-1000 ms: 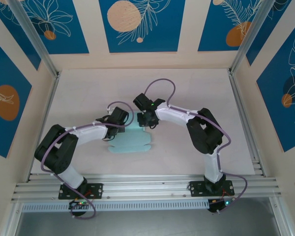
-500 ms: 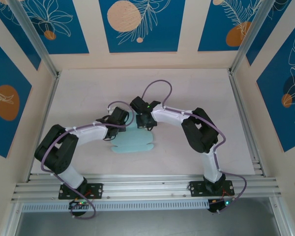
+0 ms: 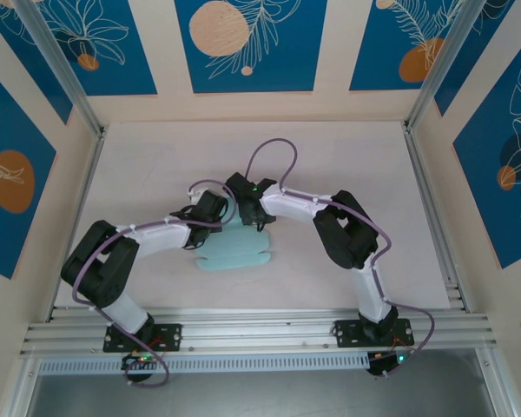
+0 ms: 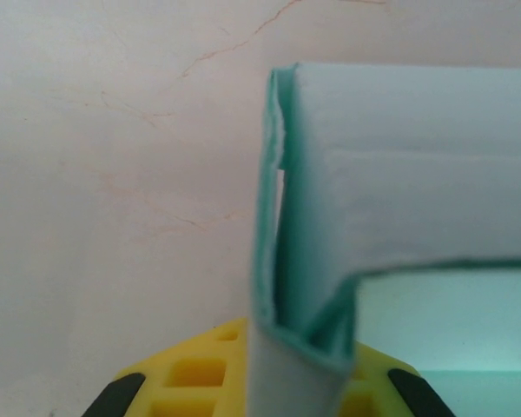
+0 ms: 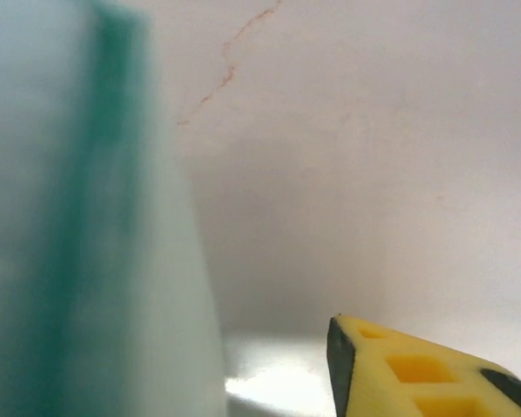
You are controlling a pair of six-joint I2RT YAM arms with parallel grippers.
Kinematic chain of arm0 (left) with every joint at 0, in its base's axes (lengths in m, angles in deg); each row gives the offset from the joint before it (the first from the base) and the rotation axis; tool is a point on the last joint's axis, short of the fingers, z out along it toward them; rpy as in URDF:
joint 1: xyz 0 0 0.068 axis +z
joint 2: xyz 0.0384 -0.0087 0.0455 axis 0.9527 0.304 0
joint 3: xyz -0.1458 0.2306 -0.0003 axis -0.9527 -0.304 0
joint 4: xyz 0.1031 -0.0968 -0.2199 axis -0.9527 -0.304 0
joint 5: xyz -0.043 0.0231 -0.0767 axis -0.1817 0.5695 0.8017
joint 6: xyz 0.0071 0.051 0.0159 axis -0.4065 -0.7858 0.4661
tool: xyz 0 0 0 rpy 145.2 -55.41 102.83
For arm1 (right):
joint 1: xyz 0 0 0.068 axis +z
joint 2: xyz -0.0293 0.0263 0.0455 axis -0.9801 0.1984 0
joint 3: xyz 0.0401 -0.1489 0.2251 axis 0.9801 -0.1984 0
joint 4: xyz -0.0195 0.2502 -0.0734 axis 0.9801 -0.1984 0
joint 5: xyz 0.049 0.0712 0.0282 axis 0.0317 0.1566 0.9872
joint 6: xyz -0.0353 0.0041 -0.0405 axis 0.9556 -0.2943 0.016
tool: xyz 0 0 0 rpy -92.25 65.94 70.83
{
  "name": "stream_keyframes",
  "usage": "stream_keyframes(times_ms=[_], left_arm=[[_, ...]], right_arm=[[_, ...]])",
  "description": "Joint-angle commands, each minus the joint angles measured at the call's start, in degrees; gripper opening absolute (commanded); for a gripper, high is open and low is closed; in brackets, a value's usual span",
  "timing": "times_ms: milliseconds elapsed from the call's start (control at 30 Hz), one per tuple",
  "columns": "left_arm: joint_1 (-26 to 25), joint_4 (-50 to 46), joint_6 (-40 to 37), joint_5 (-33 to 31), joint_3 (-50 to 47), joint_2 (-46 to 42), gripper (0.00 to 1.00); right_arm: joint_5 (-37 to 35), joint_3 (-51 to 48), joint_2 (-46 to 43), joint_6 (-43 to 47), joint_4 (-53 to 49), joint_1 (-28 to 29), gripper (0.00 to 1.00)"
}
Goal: Fold the paper box
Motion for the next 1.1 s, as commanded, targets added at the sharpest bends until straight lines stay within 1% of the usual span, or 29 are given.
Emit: stream_keyframes(times_ms=[0,67,100,267,367,467,600,767,867,933,1067], left_arm=[[0.93,-4.6,-0.05,-5.6,0.14,1.4,0.03],[0.82,-4.95,-0.38,-5.48,0.35,1.44,0.03],[0.74,-5.26,-0.52,-5.65,0.45,1.31,0.03],[0.55,-5.8,-0.79,-5.94,0.94,1.01,0.03],[0.42,-5.81,-0.66,-6.04,1.05,1.09,0.03],[0.22,-6.03,-0.79,-6.12,1.31,1.27,0.03],[0.16,-6.14,-0.93,-6.12,1.51,1.34,0.03],[0.12,-6.14,-1.04,-6.01,1.86,1.71,0.03],[0.16,-6.21,-1.04,-5.82,1.99,1.97,0.03],[0.12,-6.18,-0.99,-5.91,2.12,1.97,0.03],[0.09,-6.3,-1.13,-5.88,2.16,2.06,0.03]], right_arm=[[2.34,-0.55,-2.02,2.47,-6.08,-1.78,0.56],[3.69,0.06,-3.87,3.33,-5.15,-2.01,0.63],[4.23,0.33,-4.69,3.61,-4.64,-2.1,0.65],[6.11,1.14,-7.32,4.49,-2.16,-2.51,0.66],[8.1,1.86,-7.36,5.23,-0.39,-2.55,0.66],[8.03,3.44,-6.37,5.93,-0.06,-2.64,0.66],[6.19,5.48,-4.69,6.76,-0.79,-2.84,0.63],[6.0,6.9,-2.6,7.56,-1.12,-2.91,0.56],[5.93,6.99,-1.54,7.69,-1.2,-2.91,0.55],[5.15,7.0,-1.01,7.68,-1.37,-2.91,0.55],[2.42,7.13,-0.21,7.57,-1.28,-2.96,0.5]])
